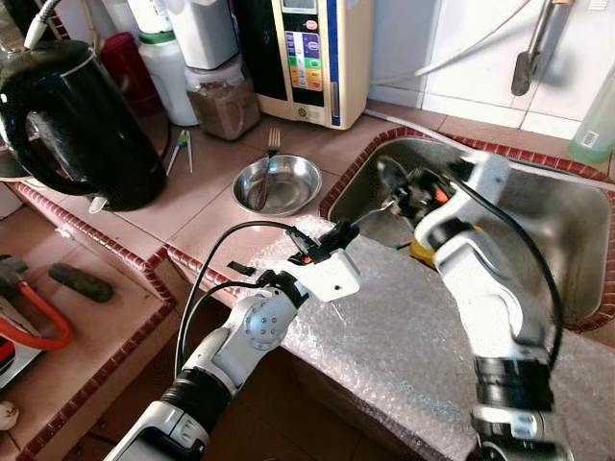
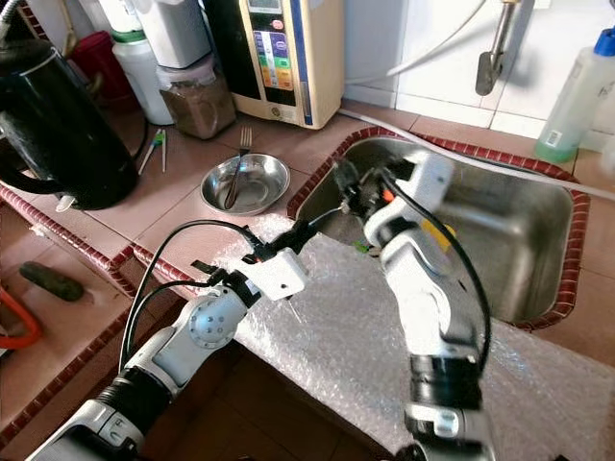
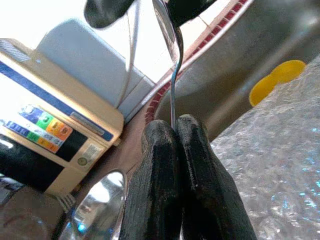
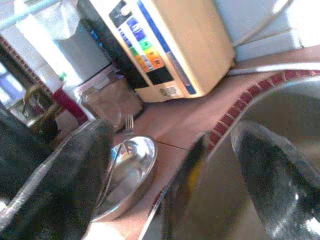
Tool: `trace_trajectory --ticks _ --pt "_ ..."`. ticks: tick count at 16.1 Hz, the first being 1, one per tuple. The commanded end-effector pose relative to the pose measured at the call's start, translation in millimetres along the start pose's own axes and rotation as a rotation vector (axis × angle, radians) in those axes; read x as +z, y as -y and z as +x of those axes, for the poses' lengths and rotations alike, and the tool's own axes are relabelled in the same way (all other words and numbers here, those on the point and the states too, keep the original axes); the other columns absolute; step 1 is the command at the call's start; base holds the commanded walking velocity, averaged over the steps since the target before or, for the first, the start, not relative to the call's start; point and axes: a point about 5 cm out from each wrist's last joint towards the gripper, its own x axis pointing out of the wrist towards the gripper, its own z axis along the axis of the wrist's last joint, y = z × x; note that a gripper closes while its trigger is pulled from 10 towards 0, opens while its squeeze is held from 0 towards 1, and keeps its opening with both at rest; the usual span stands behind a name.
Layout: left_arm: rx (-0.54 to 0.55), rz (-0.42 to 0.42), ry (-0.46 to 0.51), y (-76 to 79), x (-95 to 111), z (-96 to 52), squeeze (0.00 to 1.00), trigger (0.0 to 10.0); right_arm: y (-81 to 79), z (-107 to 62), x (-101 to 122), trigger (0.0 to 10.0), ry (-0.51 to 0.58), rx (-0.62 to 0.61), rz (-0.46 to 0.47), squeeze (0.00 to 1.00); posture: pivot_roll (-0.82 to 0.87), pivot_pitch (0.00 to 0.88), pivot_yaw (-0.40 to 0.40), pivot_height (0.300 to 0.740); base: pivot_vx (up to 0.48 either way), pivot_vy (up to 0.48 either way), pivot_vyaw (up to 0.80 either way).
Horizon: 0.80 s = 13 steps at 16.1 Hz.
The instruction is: Kitchen organization
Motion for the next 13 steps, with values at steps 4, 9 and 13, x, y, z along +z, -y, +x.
trace_trajectory --ticks 4,9,13 --pt "0.003 0.032 -0.001 -3.0 -2.9 1.1 0.00 0.0 0.3 11.6 0.9 0.0 -0.104 -0.109 -0.093 0.00 -0.15 0.051 0.105 0.740 0.000 0.000 0.00" --pt "0.017 0.059 -0.032 -5.8 -8.9 3.2 0.00 0.0 5.1 9.8 5.1 0.0 -0.163 -0.172 -0.114 0.00 -0.16 0.049 0.111 0.740 0.000 0.000 0.00" --pt "0.026 0.089 -0.086 -8.2 -17.5 3.1 0.00 0.0 2.5 7.5 10.9 0.0 -0.177 -0.182 -0.114 0.00 -0.17 0.045 0.114 0.740 0.000 0.000 0.00"
